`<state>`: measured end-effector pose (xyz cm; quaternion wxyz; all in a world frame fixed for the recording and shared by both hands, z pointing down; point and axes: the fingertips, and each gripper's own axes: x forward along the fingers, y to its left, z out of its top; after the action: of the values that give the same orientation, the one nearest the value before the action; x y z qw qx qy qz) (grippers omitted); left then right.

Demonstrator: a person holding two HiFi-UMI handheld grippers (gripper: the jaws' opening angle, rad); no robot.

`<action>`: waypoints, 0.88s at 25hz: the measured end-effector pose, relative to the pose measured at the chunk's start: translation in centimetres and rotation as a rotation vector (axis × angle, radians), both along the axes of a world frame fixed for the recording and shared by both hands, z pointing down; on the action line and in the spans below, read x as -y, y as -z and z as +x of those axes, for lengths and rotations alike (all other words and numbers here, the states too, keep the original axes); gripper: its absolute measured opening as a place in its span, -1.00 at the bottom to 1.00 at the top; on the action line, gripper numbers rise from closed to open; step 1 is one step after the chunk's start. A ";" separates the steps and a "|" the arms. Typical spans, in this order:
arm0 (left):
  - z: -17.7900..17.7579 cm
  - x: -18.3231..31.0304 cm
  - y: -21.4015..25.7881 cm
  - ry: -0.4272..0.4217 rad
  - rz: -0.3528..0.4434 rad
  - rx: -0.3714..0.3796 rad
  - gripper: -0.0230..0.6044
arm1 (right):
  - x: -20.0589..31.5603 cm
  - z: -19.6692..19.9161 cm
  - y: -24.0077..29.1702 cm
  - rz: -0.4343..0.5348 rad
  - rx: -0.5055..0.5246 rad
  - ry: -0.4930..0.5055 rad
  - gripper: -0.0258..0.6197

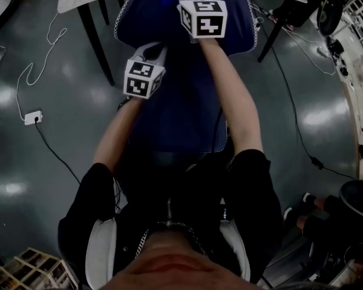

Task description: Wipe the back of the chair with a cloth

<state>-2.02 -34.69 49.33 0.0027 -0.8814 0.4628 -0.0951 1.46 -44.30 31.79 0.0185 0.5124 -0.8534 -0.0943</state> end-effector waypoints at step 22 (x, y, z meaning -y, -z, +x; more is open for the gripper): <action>3.1 -0.5 -1.2 -0.037 -0.019 0.011 -0.89 | 0.2 13.8 0.5 -0.018 0.020 -0.208 -0.63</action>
<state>1.03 -34.16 50.56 -0.0014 -0.8893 0.4454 -0.1043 15.26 -44.46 31.31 0.0243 0.5989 -0.7965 -0.0790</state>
